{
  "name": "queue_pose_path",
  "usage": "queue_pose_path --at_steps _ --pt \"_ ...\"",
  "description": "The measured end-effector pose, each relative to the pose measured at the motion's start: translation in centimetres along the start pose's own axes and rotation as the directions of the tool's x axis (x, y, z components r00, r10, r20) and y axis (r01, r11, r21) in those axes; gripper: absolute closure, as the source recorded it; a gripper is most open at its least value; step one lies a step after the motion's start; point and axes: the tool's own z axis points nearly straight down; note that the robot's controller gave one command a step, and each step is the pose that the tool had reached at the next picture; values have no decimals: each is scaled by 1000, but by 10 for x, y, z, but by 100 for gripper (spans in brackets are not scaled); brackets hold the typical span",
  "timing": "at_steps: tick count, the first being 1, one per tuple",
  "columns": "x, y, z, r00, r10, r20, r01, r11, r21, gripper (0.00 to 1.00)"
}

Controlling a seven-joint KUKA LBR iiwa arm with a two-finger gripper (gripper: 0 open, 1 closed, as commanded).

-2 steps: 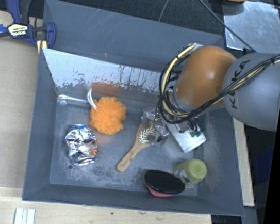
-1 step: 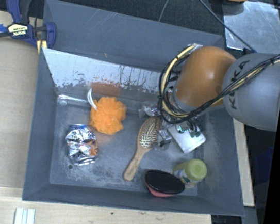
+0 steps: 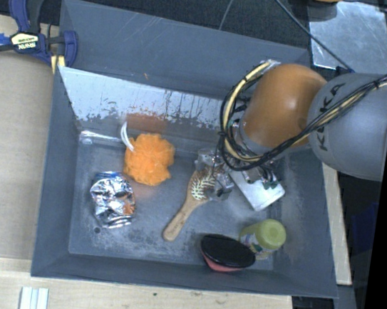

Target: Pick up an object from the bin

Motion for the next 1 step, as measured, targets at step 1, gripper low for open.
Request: queue_pose_path --at_steps 1 --pt "14 -9 -113 1000 0 11 0 1000 5 100"
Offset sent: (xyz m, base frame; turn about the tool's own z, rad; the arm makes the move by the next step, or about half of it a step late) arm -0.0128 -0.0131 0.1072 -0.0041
